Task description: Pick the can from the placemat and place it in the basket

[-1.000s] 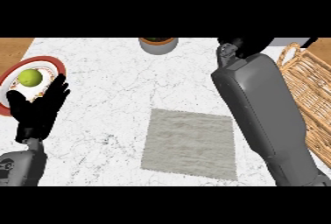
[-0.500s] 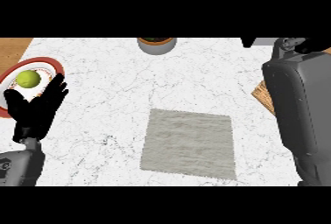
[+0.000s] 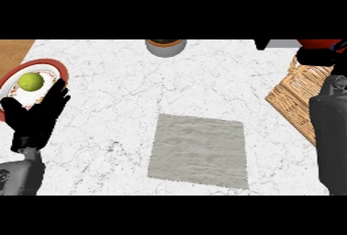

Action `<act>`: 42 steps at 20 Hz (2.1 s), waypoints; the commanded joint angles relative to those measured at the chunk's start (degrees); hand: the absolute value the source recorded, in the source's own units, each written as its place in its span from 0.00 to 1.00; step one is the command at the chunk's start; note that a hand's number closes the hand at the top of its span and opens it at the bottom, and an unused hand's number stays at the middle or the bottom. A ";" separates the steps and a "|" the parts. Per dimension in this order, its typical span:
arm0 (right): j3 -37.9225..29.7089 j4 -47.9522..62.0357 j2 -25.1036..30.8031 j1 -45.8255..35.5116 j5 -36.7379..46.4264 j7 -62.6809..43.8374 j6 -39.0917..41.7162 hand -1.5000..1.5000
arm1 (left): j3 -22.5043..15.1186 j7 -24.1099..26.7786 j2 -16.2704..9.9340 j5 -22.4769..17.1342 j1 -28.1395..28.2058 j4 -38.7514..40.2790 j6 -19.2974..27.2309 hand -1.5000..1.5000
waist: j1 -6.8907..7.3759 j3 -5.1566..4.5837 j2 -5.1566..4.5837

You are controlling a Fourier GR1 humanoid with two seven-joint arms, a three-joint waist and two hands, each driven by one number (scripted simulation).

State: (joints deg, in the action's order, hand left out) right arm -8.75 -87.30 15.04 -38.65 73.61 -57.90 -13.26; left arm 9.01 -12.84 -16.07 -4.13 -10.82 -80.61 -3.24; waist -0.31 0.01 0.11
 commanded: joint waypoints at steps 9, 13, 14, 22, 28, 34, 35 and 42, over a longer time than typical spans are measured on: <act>-11.59 3.00 1.28 7.70 -3.44 1.66 -13.68 0.00 | 0.66 0.31 -0.16 -0.07 -2.00 2.07 -1.38 0.50 | 0.32 0.01 -0.23; -10.44 6.91 2.57 9.89 -6.03 7.11 -14.29 0.00 | -0.56 -3.64 1.90 0.43 -0.47 -3.56 0.38 0.50 | 0.51 0.01 -0.11; -9.37 1.50 2.37 9.39 -6.87 5.36 -10.58 0.00 | 1.79 -0.47 -0.31 -0.39 -1.07 1.48 -2.13 0.50 | 0.31 -0.02 -0.09; -15.65 0.32 2.97 7.42 -10.84 7.01 -21.32 0.00 | 1.01 1.64 0.71 1.21 1.16 -0.82 -0.80 0.50 | 0.49 0.00 -0.07; -23.03 -16.00 2.08 15.81 -18.12 6.14 -22.79 0.00 | 2.27 -1.59 -0.62 -0.15 -0.04 -0.45 -1.59 0.50 | -1.35 0.00 0.38; -30.01 -33.07 0.74 34.11 -36.93 9.34 -16.21 0.00 | 1.29 -0.67 1.35 1.57 1.22 -0.64 0.51 0.50 | -1.92 0.06 0.45; -30.24 -38.08 0.67 36.91 -37.72 8.33 -13.40 0.00 | 1.43 -4.90 0.65 0.19 0.46 -4.61 0.14 0.50 | -1.84 0.06 0.64; -41.92 -46.60 -2.13 55.34 -61.28 16.29 -4.29 0.00 | 3.10 -0.23 -0.07 0.12 0.57 1.20 -1.20 0.50 | -2.43 0.05 0.44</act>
